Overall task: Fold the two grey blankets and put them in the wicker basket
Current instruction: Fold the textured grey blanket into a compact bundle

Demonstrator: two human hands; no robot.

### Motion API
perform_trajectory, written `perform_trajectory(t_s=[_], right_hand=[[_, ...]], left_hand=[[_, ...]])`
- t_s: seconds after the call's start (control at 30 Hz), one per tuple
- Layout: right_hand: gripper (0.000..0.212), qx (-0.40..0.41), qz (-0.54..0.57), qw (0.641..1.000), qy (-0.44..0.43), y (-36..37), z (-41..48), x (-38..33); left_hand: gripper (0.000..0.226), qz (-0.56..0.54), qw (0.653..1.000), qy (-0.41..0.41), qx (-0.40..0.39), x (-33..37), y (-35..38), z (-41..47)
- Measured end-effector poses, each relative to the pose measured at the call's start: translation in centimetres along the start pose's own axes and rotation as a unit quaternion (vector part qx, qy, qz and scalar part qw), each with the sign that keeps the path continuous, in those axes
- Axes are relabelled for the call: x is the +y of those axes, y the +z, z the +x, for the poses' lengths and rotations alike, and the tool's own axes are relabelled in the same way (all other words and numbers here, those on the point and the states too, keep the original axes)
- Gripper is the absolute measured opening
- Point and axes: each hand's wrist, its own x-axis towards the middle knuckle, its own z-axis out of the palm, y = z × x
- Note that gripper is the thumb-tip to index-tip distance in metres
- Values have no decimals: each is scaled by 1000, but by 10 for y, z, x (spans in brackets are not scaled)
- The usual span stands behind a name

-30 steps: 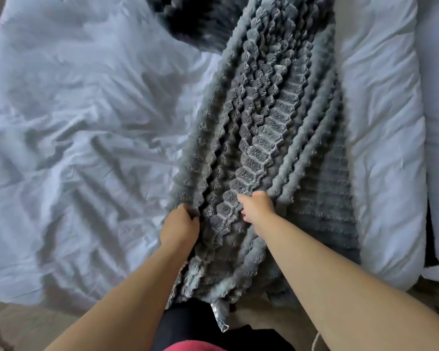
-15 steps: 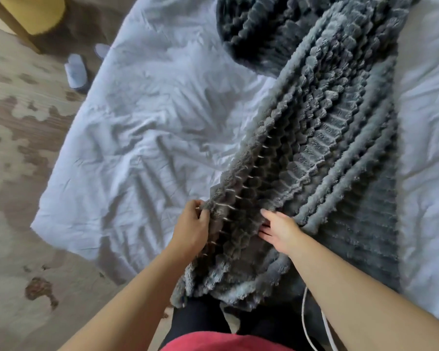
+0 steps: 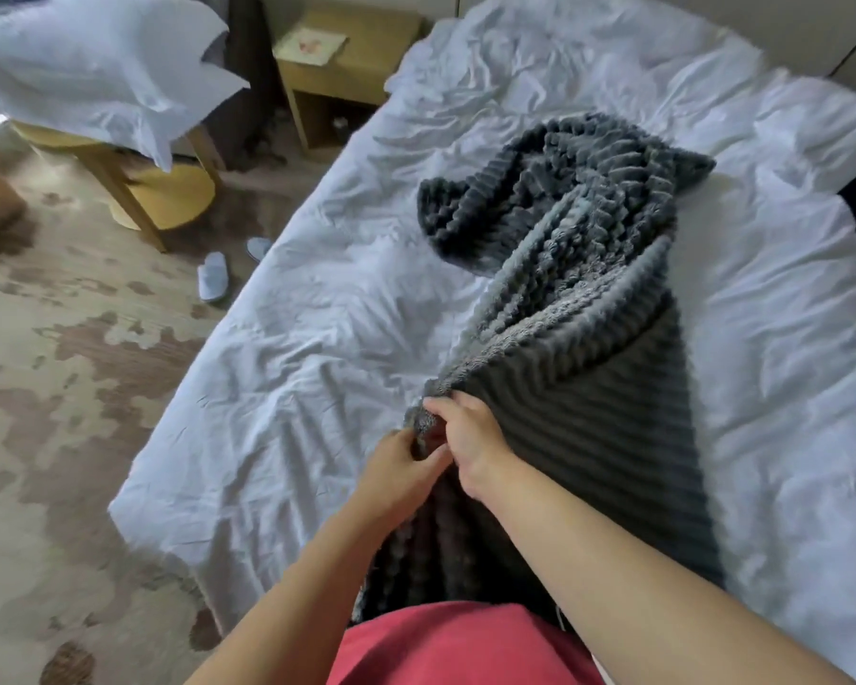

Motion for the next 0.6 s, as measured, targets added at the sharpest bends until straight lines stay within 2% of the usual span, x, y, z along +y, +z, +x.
perform_trajectory(t_s=[0.07,0.13,0.23,0.33,0.37,0.47,0.53,0.6], right_hand=[[20,-69,-11,998,-3,2,-3,-4],[20,-101,-56,993,15,-10,-4,-2],[12,-31,-170,984,37,-53,3,7],[9,51,-155,976,142,-115,6,26],[8,71,-142,971,180,-136,4,33],[10,129,-152,945,259,-193,-1,57],[11,147,-164,930,293,-222,-4,66],[10,151,-164,923,315,-244,-2,68]], left_hand=[[20,32,999,-13,41,-6,-1,8],[33,80,994,-49,59,-18,0,18],[47,75,988,-103,88,-36,9,31],[47,7,966,-203,161,-65,13,42],[42,17,959,-230,167,-75,12,45],[15,147,940,-289,104,-96,14,57],[15,253,918,-306,-4,-95,21,70],[19,314,893,-312,-82,-90,29,85]])
